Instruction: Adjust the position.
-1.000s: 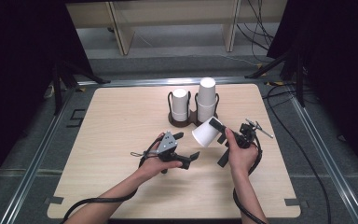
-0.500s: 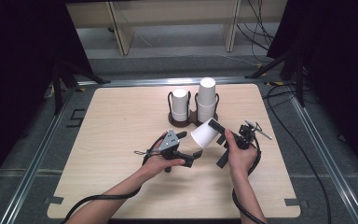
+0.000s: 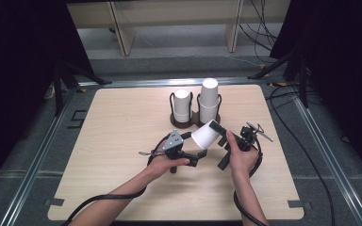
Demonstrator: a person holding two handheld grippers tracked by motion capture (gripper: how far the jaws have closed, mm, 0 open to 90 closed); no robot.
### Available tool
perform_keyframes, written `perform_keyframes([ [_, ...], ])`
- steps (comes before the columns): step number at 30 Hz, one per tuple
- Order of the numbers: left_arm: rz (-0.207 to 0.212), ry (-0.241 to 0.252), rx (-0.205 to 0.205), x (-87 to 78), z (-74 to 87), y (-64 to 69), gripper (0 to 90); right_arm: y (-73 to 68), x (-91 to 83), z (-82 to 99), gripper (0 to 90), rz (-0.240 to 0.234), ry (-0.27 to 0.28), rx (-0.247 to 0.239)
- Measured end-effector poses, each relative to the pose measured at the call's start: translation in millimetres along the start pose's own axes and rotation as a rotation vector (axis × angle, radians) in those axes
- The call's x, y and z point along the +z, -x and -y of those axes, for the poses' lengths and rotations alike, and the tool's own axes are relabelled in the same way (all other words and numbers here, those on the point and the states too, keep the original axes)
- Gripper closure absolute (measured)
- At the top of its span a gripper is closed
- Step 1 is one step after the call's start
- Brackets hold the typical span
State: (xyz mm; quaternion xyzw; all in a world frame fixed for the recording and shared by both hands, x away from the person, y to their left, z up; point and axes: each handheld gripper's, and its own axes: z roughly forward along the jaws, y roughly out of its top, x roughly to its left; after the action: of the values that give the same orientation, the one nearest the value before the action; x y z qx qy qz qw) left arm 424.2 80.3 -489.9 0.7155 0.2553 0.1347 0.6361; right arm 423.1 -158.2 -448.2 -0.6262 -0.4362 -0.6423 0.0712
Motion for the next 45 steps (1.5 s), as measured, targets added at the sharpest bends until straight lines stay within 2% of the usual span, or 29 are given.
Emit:
perform_keyframes([
  [1, -0.009, -0.019, 0.003, -0.7, -0.7, 0.0, 1.9, 0.2, 0.4, 0.2, 35.0, 0.001, -0.001, 0.002],
  [3, -0.009, -0.014, 0.0, 0.7, -0.8, 0.2, 2.2, 1.1, 0.9, 0.3, 35.0, -0.005, -0.004, 0.0],
  [5, -0.011, -0.007, -0.006, 1.6, -1.7, 0.2, 2.9, 2.6, 1.2, 0.5, 35.0, 0.002, -0.002, -0.03],
  [7, -0.01, 0.002, -0.01, 2.4, -2.1, 0.8, 3.2, 2.3, 1.0, 0.8, 35.0, -0.005, -0.014, -0.017],
  [8, -0.008, 0.002, -0.012, 2.3, -2.4, 1.2, 3.4, 2.9, 2.7, 1.6, 35.0, -0.005, 0.007, -0.027],
  [12, -0.009, 0.002, -0.004, 2.4, -2.2, 2.1, 4.8, 3.0, 3.3, 1.8, 35.0, -0.011, 0.008, -0.028],
  [13, -0.011, 0.003, -0.003, 2.4, -2.1, 2.1, 5.2, 0.8, 2.7, 2.3, 35.0, -0.013, -0.005, 0.01],
  [15, -0.015, 0.007, -0.005, 2.1, -2.4, 1.9, 6.3, 0.3, 2.8, 2.1, 35.0, -0.008, -0.006, 0.021],
  [16, -0.018, 0.007, -0.004, 2.2, -2.6, 1.7, 7.0, 2.5, 3.3, 1.7, 35.0, -0.011, 0.007, -0.016],
  [19, -0.029, 0.008, -0.008, 2.6, -2.8, 1.2, 8.8, 1.6, 3.1, 1.3, 35.0, -0.009, -0.011, 0.006],
  [20, -0.031, 0.01, -0.007, 2.7, -2.7, 1.4, 9.7, -0.3, 3.2, 1.9, 35.0, -0.016, -0.013, 0.04],
  [23, -0.043, 0.015, -0.013, 2.1, -3.5, 1.0, 12.7, 0.0, 3.8, 1.9, 35.0, -0.026, -0.013, 0.04],
  [24, -0.04, 0.024, -0.014, 2.4, -3.5, 0.6, 13.7, 1.8, 4.4, 1.7, 35.0, -0.02, -0.002, 0.007],
  [25, -0.042, 0.018, -0.011, 1.6, -4.2, 0.7, 14.0, 2.0, 4.3, 1.6, 34.9, -0.024, -0.001, 0.008],
  [29, -0.045, 0.015, -0.005, 0.8, -5.1, 1.4, 15.7, 2.4, 3.3, 0.8, 34.4, -0.017, -0.009, 0.014],
  [30, -0.048, 0.012, -0.003, 0.6, -4.9, 1.1, 16.4, 1.7, 3.5, 1.2, 34.1, -0.025, -0.012, 0.048],
  [31, -0.05, 0.01, -0.002, 0.3, -4.8, 1.0, 17.0, 2.9, 3.5, 0.9, 33.9, -0.026, -0.021, 0.057],
  [32, -0.052, 0.008, -0.002, 0.2, -4.6, 0.9, 17.5, 5.8, 5.3, 1.2, 33.7, -0.031, 0.003, 0.039],
  [33, -0.053, 0.005, 0.003, 0.0, -4.6, 0.8, 17.8, 5.9, 5.2, 1.2, 33.5, -0.035, -0.005, 0.057],
  [36, -0.058, 0.0, 0.011, -0.7, -4.8, 0.6, 19.2, 7.6, 6.3, 1.4, 32.9, -0.033, -0.007, 0.037],
  [37, -0.059, 0.001, 0.014, -0.8, -5.1, 0.5, 19.7, 6.1, 6.1, 1.5, 32.8, -0.033, -0.018, 0.058],
  [38, -0.055, 0.014, 0.014, -0.1, -5.0, 0.3, 20.0, 6.9, 5.7, 0.7, 32.6, -0.026, -0.025, 0.025],
  [39, -0.056, 0.017, 0.013, 0.0, -5.3, 0.4, 20.3, 6.8, 6.0, 0.8, 32.5, -0.029, -0.018, 0.021],
  [40, -0.062, -0.002, 0.02, -1.7, -6.5, 0.2, 20.4, 6.9, 6.3, 0.6, 32.3, -0.035, -0.02, 0.013],
  [41, -0.064, -0.001, 0.023, -2.2, -6.9, -0.1, 20.6, 5.4, 6.8, 0.2, 31.8, -0.026, -0.027, 0.016],
  [42, -0.064, -0.002, 0.026, -2.8, -7.4, -0.3, 20.9, 6.0, 8.4, 0.6, 31.5, -0.042, -0.018, 0.007],
  [43, -0.06, 0.007, 0.027, -2.7, -7.6, -0.6, 21.2, 3.7, 8.2, 1.0, 31.2, -0.041, -0.031, 0.035],
  [44, -0.064, -0.004, 0.029, -3.9, -8.4, -0.5, 21.4, 5.5, 9.3, 1.0, 30.8, -0.049, -0.02, -0.003],
  [45, -0.062, -0.003, 0.032, -4.4, -9.1, -0.7, 21.6, 5.6, 9.7, 1.1, 30.5, -0.05, -0.018, -0.018],
])
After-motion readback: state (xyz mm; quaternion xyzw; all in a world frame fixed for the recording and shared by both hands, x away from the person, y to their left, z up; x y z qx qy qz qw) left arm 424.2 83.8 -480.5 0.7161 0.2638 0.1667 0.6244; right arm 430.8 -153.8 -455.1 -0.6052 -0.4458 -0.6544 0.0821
